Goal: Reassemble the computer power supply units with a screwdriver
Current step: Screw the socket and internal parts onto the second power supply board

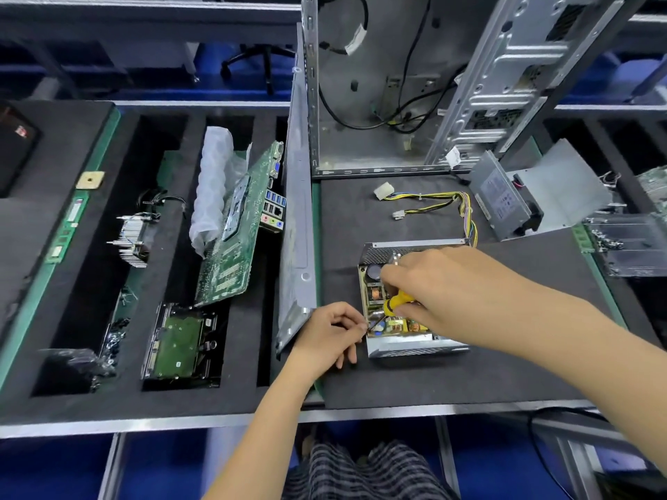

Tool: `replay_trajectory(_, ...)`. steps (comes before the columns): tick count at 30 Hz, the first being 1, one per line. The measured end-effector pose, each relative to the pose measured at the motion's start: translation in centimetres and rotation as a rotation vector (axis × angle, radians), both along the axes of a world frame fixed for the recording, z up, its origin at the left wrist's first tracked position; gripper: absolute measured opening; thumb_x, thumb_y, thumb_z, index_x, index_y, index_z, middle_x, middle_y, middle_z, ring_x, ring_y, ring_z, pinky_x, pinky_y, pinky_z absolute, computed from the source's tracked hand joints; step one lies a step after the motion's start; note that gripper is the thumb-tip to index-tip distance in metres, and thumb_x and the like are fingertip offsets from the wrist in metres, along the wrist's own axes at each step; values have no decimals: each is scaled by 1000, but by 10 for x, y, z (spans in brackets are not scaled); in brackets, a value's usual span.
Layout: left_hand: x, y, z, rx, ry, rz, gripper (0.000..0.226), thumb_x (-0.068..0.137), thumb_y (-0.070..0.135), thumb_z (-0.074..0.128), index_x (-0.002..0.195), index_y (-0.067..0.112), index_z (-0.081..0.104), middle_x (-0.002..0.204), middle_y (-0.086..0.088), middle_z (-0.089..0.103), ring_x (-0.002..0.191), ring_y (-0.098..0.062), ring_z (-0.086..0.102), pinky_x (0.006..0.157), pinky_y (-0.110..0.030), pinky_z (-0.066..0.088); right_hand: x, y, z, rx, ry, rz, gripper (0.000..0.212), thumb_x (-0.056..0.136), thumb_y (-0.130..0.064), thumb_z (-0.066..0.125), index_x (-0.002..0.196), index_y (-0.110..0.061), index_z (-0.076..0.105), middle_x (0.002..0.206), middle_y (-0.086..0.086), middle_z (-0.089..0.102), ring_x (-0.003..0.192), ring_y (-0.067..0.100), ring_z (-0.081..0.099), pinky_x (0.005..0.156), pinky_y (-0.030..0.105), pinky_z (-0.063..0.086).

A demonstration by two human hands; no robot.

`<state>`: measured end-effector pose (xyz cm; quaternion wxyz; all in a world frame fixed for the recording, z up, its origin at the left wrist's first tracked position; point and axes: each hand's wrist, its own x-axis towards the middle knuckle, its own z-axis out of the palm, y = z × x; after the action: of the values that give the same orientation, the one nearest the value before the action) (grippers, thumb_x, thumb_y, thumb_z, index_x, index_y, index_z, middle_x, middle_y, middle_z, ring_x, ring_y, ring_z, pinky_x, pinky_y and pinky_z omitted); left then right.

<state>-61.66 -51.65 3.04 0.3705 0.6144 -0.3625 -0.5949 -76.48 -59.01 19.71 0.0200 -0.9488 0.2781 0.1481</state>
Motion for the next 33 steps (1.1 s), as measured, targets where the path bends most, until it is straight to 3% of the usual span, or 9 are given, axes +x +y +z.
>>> replay_trajectory(5,2,3,-2,-14,0,-13,13,90,-6,58,83,5,62,63,0,55,40,-16,56,33,-22,40,6,2,-5,-41,33,9,37,96,-34,46,131,-21,40,109,1,58,95,29,61,60,34,39)
replay_trajectory(13,0,5,-1,-39,-29,-51,13,90,-4,60,84,8,62,64,-1,54,41,-13,56,34,-21,41,14,4,-6,-93,112,29,29,95,-26,49,122,-19,43,102,1,58,86,29,61,49,32,25)
replay_trajectory(17,-2,5,-1,-50,-42,-43,17,90,-4,60,82,10,62,63,0,54,40,-12,55,33,-20,39,17,8,-6,-96,148,36,22,93,-23,52,113,-18,43,99,1,57,84,29,62,52,32,30)
replay_trajectory(20,-3,6,-1,-44,-61,-34,18,89,-4,60,80,11,63,57,6,53,40,-12,54,33,-20,39,18,11,-6,-118,162,43,26,92,-20,54,116,-17,43,99,1,56,84,28,62,53,32,32)
replay_trajectory(24,-4,7,0,-53,-74,-25,19,88,-4,61,80,13,63,53,10,51,40,-13,54,33,-20,39,19,14,-7,-129,187,51,35,92,-18,55,124,-16,41,105,2,55,85,27,62,44,29,21)
replay_trajectory(29,-4,10,1,-75,-125,-37,27,88,-2,63,77,23,61,49,11,46,40,-12,53,34,-21,42,19,21,-8,-115,198,52,32,91,-16,56,119,-16,41,107,2,53,86,26,63,43,28,21)
replay_trajectory(33,-8,13,0,-178,-238,-65,31,81,2,69,74,31,59,50,15,45,42,-5,37,51,-14,39,13,20,-5,-81,154,22,29,92,-19,56,116,-19,41,104,-1,51,86,24,62,49,31,29)
